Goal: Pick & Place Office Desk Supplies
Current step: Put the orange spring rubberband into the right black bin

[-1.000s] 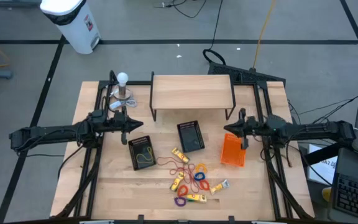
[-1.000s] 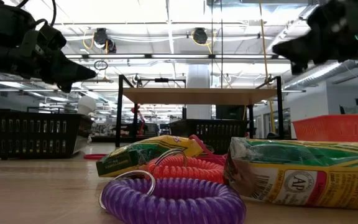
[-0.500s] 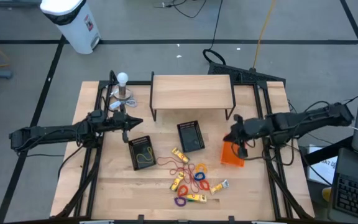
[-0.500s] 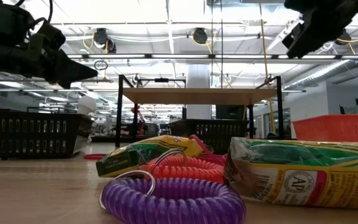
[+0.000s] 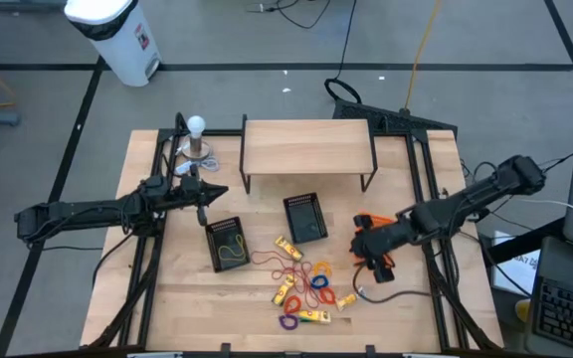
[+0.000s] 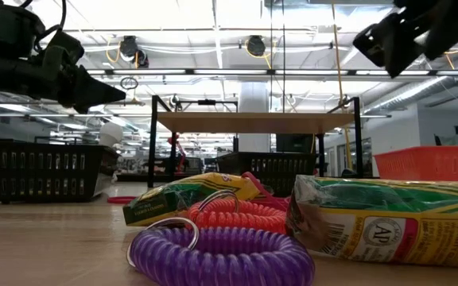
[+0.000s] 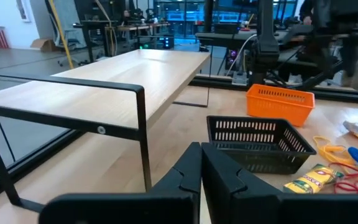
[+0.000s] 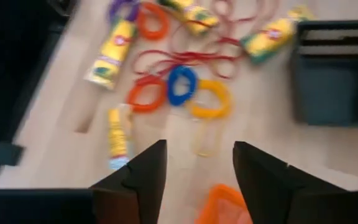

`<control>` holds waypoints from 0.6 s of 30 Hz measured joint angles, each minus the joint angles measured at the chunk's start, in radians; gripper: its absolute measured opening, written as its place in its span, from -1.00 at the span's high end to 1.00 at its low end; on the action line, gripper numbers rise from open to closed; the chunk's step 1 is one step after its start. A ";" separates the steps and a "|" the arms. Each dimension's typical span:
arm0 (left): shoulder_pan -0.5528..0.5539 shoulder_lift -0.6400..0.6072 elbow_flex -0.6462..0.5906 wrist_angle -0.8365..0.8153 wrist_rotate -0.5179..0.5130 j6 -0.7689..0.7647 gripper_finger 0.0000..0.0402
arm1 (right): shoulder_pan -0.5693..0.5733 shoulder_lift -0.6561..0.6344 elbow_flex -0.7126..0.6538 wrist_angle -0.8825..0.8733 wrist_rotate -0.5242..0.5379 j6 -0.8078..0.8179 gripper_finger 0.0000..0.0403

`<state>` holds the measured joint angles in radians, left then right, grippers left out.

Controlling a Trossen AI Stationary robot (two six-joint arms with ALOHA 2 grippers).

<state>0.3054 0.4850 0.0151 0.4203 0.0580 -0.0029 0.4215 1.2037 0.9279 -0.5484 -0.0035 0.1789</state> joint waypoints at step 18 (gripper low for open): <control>0.000 0.000 0.000 -0.007 -0.004 0.003 0.88 | -0.041 0.186 0.000 0.195 0.024 -0.126 0.10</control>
<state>0.3051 0.4850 0.0151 0.4137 0.0541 0.0003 0.3805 1.3893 0.9283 -0.3533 0.0208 0.0534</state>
